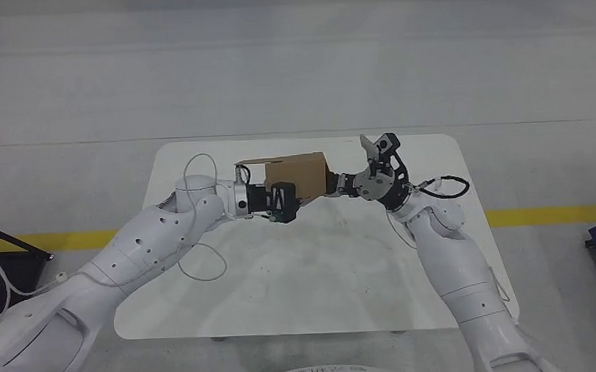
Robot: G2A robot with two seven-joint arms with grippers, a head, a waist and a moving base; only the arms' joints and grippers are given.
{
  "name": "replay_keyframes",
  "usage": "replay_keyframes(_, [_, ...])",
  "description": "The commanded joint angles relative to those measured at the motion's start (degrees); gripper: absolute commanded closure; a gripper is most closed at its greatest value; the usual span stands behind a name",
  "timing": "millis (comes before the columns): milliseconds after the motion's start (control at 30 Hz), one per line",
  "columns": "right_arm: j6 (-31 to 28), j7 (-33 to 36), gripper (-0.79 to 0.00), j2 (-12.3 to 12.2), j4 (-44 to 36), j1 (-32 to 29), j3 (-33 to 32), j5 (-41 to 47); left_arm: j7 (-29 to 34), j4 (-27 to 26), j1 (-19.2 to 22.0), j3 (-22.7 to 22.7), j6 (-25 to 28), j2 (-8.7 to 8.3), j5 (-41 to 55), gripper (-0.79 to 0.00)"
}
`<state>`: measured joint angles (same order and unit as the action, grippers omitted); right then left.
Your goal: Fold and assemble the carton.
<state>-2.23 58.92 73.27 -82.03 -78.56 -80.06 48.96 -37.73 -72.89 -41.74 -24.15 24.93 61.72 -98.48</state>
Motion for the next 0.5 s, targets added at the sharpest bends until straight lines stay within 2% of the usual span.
replay_keyframes(0, [-0.65, 0.55, -0.785, -0.17, 0.02, -0.49, -1.28, 1.55, -0.2, 0.34, -0.36, -0.6, -0.26, 0.0, -0.15, 0.0])
replay_keyframes(233, [-1.21, 1.86, -0.785, -0.69, 0.09, -1.99, -5.24, 6.22, -0.84, 0.19, -1.68, -2.66, -0.31, -0.22, -0.78, 0.0])
replay_keyframes(467, [-1.43, 0.04, -0.785, -0.56, -0.59, -1.47, -2.53, 3.03, 0.4, -1.27, -2.34, -3.9, 0.85, -0.12, -2.13, 0.0])
